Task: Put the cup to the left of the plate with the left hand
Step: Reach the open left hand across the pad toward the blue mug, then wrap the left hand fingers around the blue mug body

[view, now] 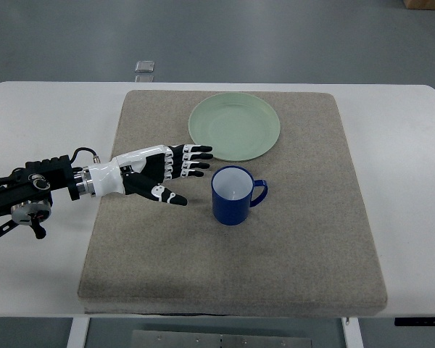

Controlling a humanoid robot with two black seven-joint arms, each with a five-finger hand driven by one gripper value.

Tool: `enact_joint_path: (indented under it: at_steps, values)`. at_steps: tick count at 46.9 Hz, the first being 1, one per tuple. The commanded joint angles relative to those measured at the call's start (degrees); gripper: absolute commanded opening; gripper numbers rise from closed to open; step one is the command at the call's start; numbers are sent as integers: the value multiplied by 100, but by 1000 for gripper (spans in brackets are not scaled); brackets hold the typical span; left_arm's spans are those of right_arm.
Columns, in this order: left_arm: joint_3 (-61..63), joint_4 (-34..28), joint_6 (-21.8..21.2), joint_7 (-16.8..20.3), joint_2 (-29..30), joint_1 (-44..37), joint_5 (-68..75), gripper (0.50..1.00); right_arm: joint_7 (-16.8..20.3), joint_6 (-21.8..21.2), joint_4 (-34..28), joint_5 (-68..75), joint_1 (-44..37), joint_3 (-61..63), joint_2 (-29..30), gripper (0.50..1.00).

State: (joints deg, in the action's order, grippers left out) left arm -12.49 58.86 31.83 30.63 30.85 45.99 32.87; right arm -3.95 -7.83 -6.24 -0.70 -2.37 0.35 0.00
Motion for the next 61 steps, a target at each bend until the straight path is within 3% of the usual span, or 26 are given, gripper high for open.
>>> enact_joint_path:
  at_steps: [1, 61]
  values:
    - [1, -199, -1, 65, -193, -2, -9, 992, 0, 1, 0, 0, 0, 0, 0, 934]
    - [-43, -445, -274, 145, -958, -11, 378, 994, 0, 1, 0, 0, 0, 0, 0, 934]
